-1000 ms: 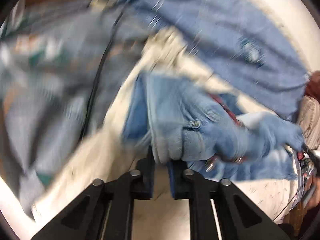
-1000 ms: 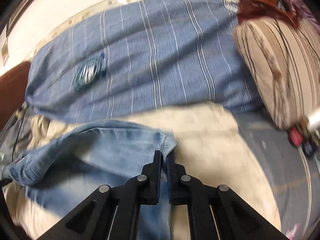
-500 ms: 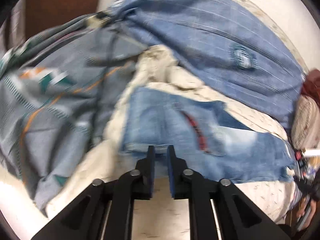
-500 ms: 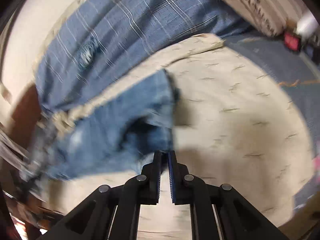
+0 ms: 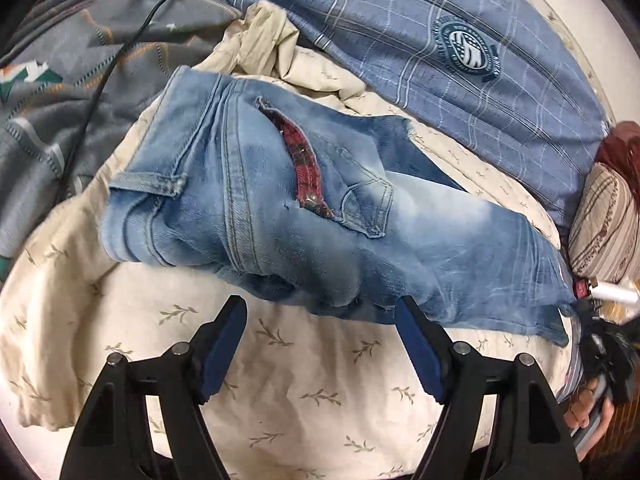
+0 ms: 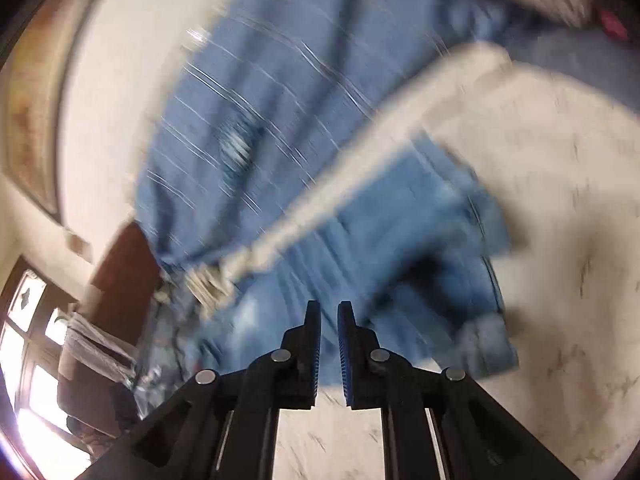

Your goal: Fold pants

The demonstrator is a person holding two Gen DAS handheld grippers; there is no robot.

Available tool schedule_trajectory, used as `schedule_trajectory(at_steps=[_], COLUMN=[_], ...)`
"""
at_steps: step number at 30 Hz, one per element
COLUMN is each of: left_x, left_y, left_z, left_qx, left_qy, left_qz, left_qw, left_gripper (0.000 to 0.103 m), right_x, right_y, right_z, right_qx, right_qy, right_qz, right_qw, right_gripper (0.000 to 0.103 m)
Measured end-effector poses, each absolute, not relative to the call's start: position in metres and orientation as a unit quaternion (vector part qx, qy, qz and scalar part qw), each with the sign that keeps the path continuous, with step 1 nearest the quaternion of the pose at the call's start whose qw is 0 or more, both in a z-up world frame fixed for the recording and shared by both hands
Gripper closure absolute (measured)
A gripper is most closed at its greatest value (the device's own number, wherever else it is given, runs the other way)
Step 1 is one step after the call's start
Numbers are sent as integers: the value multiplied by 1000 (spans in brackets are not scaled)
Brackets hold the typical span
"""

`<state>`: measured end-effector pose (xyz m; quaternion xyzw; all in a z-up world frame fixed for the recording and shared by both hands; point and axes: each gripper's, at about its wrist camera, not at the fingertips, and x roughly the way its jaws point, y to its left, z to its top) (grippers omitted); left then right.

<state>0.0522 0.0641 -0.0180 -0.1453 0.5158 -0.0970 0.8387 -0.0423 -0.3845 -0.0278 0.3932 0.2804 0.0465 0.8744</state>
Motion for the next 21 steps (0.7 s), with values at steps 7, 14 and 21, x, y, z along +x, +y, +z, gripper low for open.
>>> schedule_trajectory(at_steps=[7, 14, 21], left_x=[65, 80, 79], left_y=[57, 50, 53], left_z=[-28, -29, -22], left_qx=[-166, -158, -161], left_qy=[515, 473, 428], left_qz=[-80, -83, -109], left_qw=[837, 863, 883], left_gripper=[26, 73, 82], right_x=[-43, -40, -13], right_y=[-379, -389, -402], right_z=[-38, -40, -53], right_qx=[405, 419, 431], right_qy=[279, 256, 278], right_qz=[48, 14, -27], right_qw=[869, 871, 858], right_gripper=[18, 21, 47])
